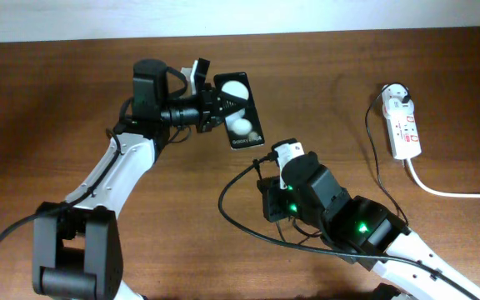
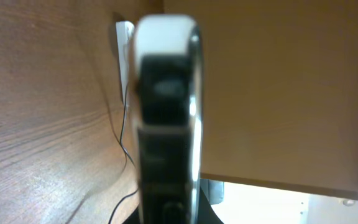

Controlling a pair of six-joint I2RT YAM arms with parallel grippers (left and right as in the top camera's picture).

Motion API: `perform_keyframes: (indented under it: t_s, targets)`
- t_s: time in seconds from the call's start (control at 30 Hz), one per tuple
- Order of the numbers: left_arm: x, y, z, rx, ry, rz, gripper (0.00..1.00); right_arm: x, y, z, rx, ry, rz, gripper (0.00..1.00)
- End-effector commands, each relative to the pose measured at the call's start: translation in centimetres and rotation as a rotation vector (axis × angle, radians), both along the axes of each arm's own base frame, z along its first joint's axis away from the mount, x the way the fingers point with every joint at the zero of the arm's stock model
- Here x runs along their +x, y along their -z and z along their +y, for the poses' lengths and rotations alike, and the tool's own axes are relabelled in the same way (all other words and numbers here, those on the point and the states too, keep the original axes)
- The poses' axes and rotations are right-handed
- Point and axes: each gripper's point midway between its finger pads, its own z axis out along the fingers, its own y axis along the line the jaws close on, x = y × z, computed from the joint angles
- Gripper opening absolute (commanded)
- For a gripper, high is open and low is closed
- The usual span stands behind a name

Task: Plug charger to phone and switch on socket
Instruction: 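Carry the cable plug toward the phone's bottom port, then push the USB-C plug up into the phone's charging port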

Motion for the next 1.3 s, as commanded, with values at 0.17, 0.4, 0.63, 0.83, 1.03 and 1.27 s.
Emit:
perform_keyframes:
  t_s: [0.17,0.4,0.63,0.83,1.03,1.27]
  targets:
    - [-0.4,-1.2,-0.1,-0.037,0.027,0.041,0.00,0.5,-0.3,0.5,0.012,0.006,-0.019,0.04]
    - [-0.1,-1.1,-0.1,-0.028,0.016,0.029,0.00,1.2,0.4,0.7,-0.036,-0.018,-0.051,0.04]
    - [0.4,0.2,0.3,0.023,-0.034,0.039,0.00,1.2,0.4,0.7,-0.051,-0.038,-0.066,0.04]
    - [0.2,0.2,0.3,0.017,-0.022,0.047,0.00,1.3,0.5,0.7,-0.064,-0.048,-0.078,0.04]
    - [-0.1,0.1,0.2,0.007,-0.003,0.048,0.00,1.9,0.4,0.3,-0.079,-0.020,-0.098,0.04]
    - [-0.2,0.0,0.2,0.006,-0.001,0.049,0.00,1.9,1.4,0.7,-0.093,-0.031,-0.070,0.04]
